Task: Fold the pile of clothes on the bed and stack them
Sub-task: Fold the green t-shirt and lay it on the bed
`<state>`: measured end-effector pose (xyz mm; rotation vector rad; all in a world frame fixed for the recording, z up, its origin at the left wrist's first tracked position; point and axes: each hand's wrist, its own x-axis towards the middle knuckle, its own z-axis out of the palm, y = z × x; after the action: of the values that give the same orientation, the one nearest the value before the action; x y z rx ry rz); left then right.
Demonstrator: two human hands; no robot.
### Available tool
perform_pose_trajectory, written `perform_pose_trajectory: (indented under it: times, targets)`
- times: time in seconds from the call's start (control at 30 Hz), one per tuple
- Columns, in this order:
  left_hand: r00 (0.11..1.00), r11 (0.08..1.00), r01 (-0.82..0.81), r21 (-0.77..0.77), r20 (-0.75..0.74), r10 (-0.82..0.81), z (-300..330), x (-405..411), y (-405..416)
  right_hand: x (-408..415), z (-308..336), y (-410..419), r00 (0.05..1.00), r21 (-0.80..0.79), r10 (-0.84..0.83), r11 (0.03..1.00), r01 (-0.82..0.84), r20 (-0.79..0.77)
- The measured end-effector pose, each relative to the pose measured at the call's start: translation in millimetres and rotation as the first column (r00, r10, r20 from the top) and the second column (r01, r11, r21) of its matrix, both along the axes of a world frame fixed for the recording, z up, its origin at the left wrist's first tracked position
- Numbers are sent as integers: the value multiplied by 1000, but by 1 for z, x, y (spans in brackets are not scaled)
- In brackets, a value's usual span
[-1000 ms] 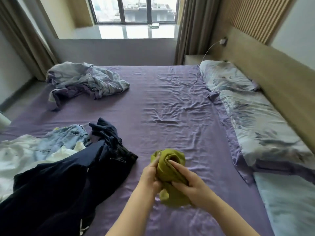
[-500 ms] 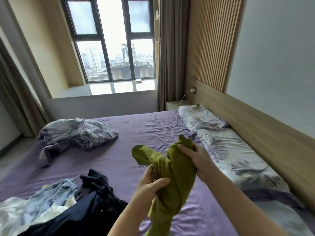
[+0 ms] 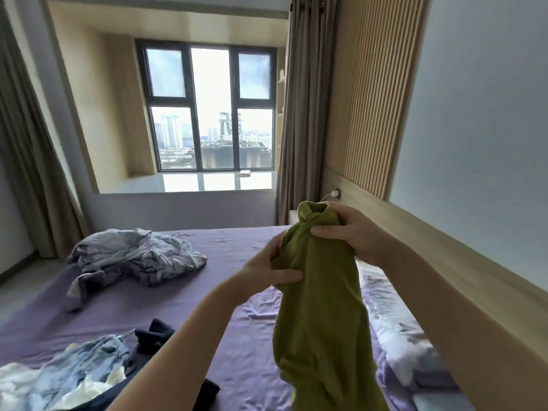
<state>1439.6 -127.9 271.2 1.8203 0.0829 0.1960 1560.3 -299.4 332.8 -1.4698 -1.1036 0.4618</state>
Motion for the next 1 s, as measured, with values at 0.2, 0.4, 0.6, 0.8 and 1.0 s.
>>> perform_pose_trajectory:
  times: [0.2, 0.4, 0.6, 0.8, 1.0]
  targets:
    - [995, 987, -79, 142, -50, 87, -7, 5, 8, 16, 1, -31, 927, 26, -343, 939, 343, 155]
    - [984, 988, -148, 45, 102, 143, 11, -6, 29, 24, -15, -53, 868, -33, -467, 878, 478, 167]
    - [954, 963, -235, 132, 221, 203, 32, -17, 47, 21, -17, -59, 864, 15, -480, 875, 484, 152]
    - [964, 942, -248, 227, 153, 217, 36, -26, 61, 22, -19, -54, 893, -7, -428, 901, 433, 139]
    - [967, 966, -247, 70, 81, 242, 36, -33, 59, 18, -24, -41, 911, 0, -405, 914, 406, 74]
